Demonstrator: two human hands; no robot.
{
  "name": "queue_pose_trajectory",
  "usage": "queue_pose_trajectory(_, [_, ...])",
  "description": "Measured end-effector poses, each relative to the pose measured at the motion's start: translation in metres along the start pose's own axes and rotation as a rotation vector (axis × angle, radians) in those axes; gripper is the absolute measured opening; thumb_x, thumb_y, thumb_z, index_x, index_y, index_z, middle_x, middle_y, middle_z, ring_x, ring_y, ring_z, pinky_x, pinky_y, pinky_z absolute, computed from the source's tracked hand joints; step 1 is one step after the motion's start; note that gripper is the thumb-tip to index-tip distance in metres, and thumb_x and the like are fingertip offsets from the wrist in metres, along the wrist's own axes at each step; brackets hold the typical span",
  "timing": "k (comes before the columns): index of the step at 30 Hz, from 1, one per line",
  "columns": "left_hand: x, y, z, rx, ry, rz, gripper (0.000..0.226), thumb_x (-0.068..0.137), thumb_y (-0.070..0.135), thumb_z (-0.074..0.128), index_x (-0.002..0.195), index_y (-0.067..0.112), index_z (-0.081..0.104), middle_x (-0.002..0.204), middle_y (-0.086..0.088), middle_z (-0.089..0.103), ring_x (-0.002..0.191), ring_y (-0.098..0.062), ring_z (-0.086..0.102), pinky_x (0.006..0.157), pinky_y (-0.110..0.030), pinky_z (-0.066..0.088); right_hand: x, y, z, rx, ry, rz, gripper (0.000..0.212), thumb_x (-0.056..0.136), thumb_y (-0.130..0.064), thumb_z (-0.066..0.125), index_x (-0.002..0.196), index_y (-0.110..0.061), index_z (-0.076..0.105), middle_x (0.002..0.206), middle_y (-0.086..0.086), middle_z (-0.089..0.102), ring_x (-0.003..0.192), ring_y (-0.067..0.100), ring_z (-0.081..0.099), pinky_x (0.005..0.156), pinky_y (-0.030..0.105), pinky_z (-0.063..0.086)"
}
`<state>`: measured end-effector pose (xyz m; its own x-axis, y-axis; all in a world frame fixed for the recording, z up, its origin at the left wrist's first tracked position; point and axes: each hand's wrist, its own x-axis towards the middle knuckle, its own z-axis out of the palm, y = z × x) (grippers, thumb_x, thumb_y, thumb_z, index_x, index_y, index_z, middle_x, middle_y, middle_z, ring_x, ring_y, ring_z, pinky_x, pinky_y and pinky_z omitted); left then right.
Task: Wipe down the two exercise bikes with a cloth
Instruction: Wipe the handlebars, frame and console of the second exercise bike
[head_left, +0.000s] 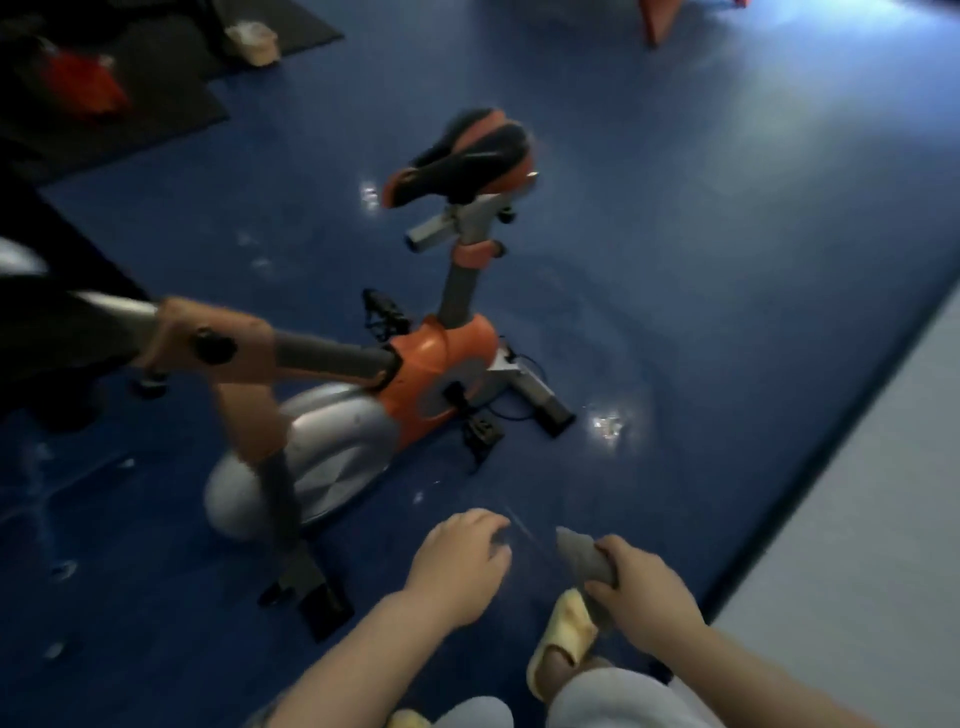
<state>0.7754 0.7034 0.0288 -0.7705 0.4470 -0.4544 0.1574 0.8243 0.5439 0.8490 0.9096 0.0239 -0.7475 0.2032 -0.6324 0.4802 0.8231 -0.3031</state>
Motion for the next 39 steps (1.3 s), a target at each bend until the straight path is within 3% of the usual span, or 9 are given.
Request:
queue_pose_trajectory(9, [0.150,0.139,0.023,0.069,-0.142,0.075,0.045,0.097,0.037,0.045,0.140,0.026,0.046,0.143,0.009,0.046,0.130,-0.014,0.043,0.107,-0.033,0.037,0.072,0.114,-0.120,0.162,0.176,0.099,0.031,0.085,-0.041,0.057,0.114,-0.032,0.049,0.104,-0.009,0.063,0.087,0.014,0.059,0.070,0.032,0.051])
queue_pose_trajectory(14, [0.216,0.172,0.008,0.077,-0.181,0.047,0.043,0.095,0.036,0.048,0.137,0.026,0.049,0.142,0.008,0.048,0.129,-0.015,0.045,0.107,-0.036,0.038,0.127,0.134,-0.172,0.234,0.180,0.109,0.037,0.085,-0.043,0.057,0.120,-0.031,0.051,0.099,-0.011,0.062,0.082,0.010,0.059,0.066,0.028,0.050])
queue_pose_trajectory(17, [0.275,0.187,-0.007,0.078,-0.171,0.022,0.043,0.095,0.035,0.048,0.137,0.026,0.049,0.142,0.006,0.048,0.130,-0.016,0.044,0.108,-0.036,0.037,0.175,0.134,-0.210,0.260,0.182,0.075,0.037,0.085,-0.042,0.058,0.120,-0.030,0.051,0.101,-0.010,0.062,0.085,0.010,0.060,0.071,0.031,0.053])
queue_pose_trajectory(29, [0.508,0.328,-0.077,0.115,-0.161,0.167,0.042,0.095,0.039,0.044,0.135,0.029,0.050,0.139,0.010,0.051,0.126,-0.015,0.047,0.105,-0.034,0.040,0.333,0.184,-0.413,0.246,0.344,0.149,0.036,0.085,-0.043,0.059,0.119,-0.034,0.051,0.092,-0.013,0.054,0.079,0.011,0.054,0.060,0.027,0.043])
queue_pose_trajectory(33, [0.581,0.351,-0.091,0.083,-0.157,0.079,0.044,0.095,0.040,0.044,0.138,0.029,0.047,0.141,0.010,0.049,0.127,-0.014,0.046,0.106,-0.033,0.040,0.413,0.202,-0.472,0.226,0.270,0.075,0.037,0.086,-0.042,0.059,0.121,-0.032,0.050,0.096,-0.012,0.057,0.081,0.010,0.057,0.057,0.024,0.044])
queue_pose_trajectory(39, [0.648,0.352,-0.122,-0.125,0.002,-0.235,0.040,0.095,0.040,0.046,0.133,0.030,0.050,0.137,0.010,0.051,0.124,-0.011,0.050,0.105,-0.031,0.041,0.525,0.203,-0.568,0.044,0.060,-0.087,0.037,0.084,-0.042,0.058,0.119,-0.034,0.049,0.094,-0.014,0.058,0.078,0.008,0.057,0.052,0.022,0.041])
